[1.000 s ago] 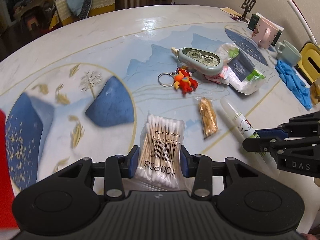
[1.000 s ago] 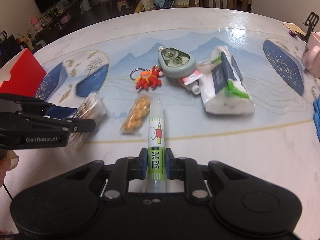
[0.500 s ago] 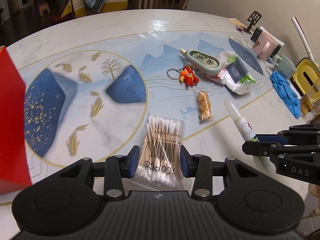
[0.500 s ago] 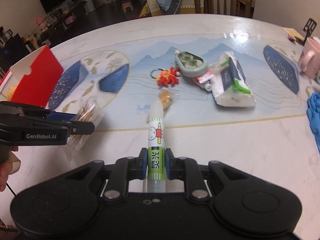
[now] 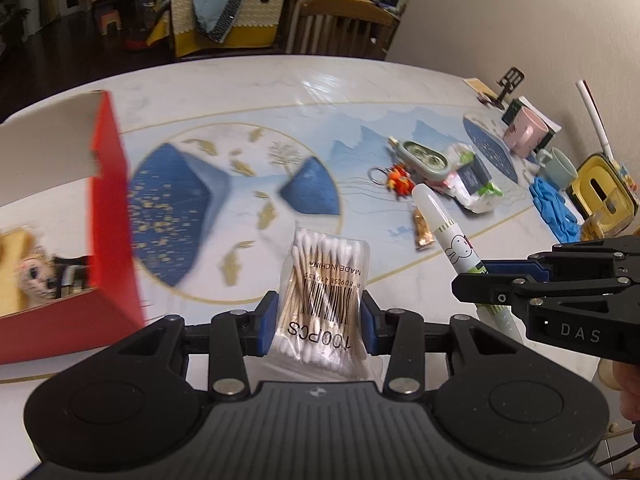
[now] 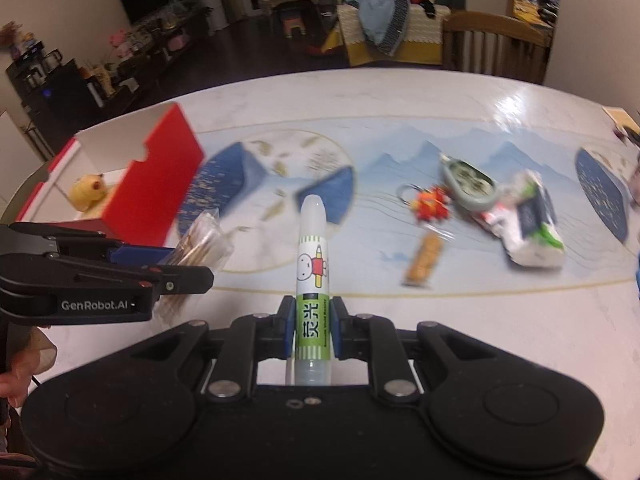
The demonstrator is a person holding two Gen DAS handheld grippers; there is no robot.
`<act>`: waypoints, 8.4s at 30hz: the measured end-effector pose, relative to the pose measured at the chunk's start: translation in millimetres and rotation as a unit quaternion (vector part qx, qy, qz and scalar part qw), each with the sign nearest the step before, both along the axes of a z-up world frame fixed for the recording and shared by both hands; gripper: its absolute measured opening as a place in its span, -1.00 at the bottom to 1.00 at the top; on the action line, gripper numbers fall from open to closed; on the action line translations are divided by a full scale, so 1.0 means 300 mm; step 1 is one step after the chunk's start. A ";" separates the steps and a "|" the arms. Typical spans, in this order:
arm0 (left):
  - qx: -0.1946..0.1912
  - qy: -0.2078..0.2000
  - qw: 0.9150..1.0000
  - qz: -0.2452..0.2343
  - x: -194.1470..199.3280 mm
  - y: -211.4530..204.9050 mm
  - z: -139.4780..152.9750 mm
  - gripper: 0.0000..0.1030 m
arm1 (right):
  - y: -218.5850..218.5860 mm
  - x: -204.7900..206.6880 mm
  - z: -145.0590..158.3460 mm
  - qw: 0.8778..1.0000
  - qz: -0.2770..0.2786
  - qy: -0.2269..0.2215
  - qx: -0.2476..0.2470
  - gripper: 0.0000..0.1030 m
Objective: Organize objects
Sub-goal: 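Carry the swab bag with the left tool into the box while the right tool drops the tube there, then withdraw both open tools from the box back over the table, then grasp the orange cracker snack bag with the left tool while the right tool grasps the white tissue pack, then carry the cracker bag with the left tool into the box while the right tool drops the tissue pack there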
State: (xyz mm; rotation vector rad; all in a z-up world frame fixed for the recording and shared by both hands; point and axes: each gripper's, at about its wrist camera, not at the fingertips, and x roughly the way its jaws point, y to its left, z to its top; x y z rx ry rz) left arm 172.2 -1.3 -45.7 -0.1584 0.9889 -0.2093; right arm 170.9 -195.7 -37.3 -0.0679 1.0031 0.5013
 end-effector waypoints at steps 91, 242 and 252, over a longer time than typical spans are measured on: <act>0.074 0.057 0.994 0.057 0.384 0.853 -0.172 0.32 | 1.063 0.091 -0.122 0.988 0.117 -0.021 -0.094 -0.12; 0.070 0.017 0.996 -0.045 0.250 -0.526 -0.197 -0.62 | -0.562 0.186 -0.185 0.986 -0.162 0.035 0.000 -0.49; 0.051 0.002 0.998 -0.029 0.131 -0.392 -0.099 -0.62 | -0.385 0.063 -0.106 0.993 -0.108 0.039 0.020 -0.50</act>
